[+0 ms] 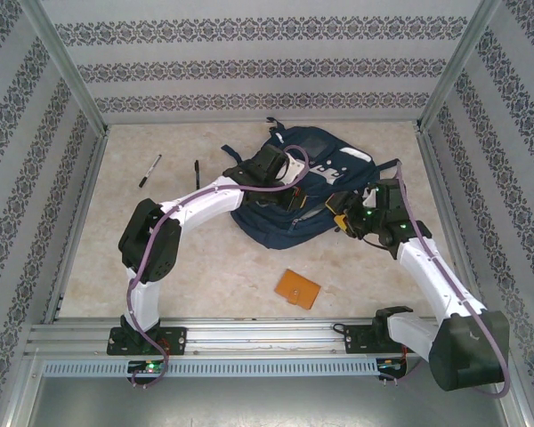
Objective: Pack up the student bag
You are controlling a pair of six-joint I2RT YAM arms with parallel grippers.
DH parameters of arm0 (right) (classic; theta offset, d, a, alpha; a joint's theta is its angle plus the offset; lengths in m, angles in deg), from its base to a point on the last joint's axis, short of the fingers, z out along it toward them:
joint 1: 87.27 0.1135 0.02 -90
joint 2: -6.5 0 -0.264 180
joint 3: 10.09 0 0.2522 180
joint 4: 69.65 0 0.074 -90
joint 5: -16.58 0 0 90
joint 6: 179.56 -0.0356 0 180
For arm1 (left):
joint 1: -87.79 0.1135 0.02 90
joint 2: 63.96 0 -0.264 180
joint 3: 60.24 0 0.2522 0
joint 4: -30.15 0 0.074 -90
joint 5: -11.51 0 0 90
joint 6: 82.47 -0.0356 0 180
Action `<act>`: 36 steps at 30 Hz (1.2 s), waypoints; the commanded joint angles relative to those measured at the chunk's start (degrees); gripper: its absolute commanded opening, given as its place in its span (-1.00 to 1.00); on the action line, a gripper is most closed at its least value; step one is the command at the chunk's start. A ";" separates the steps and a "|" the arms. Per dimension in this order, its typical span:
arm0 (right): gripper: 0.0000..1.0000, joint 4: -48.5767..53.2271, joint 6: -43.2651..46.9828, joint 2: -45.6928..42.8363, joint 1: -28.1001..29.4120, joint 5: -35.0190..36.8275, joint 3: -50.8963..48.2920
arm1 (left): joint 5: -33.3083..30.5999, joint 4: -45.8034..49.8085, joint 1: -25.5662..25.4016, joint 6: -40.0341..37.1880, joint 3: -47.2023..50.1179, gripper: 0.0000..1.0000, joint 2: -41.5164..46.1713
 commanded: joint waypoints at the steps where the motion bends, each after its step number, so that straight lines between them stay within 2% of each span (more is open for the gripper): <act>1: 0.14 -3.97 -15.96 2.33 2.47 5.73 -1.27 | 3.51 -7.53 0.36 2.57 0.15 -1.00 3.65; 4: 0.10 -5.97 -17.11 5.27 5.25 8.64 0.57 | 3.81 -7.07 0.27 2.46 0.23 -1.00 3.64; 10: -0.04 -13.16 -20.39 11.14 8.28 6.03 2.52 | 3.85 -5.71 0.09 0.89 0.56 -1.00 3.87; 17: -0.32 -12.47 -20.90 9.69 8.50 4.46 2.73 | 3.29 -5.10 0.09 -0.19 0.81 -1.00 4.21; 18: -0.30 -12.16 -21.48 8.87 8.36 4.09 2.49 | 3.23 -4.99 0.09 -0.26 0.73 -1.00 4.19; 21: -0.01 -8.57 -21.25 6.54 8.10 4.78 2.61 | 3.23 -4.73 0.09 -0.45 0.72 -1.00 4.12; 24: 0.17 -6.08 -20.09 5.55 8.01 6.29 3.21 | 3.23 -4.64 0.09 -0.62 0.68 -1.00 4.17; 32: 0.25 -9.21 -19.69 11.59 8.00 3.55 6.33 | 3.89 -4.64 0.09 -1.41 0.44 -1.00 4.09; 36: 0.25 -10.10 -17.53 15.54 7.62 4.87 9.00 | 5.52 -5.45 0.09 -1.86 0.98 -1.00 4.03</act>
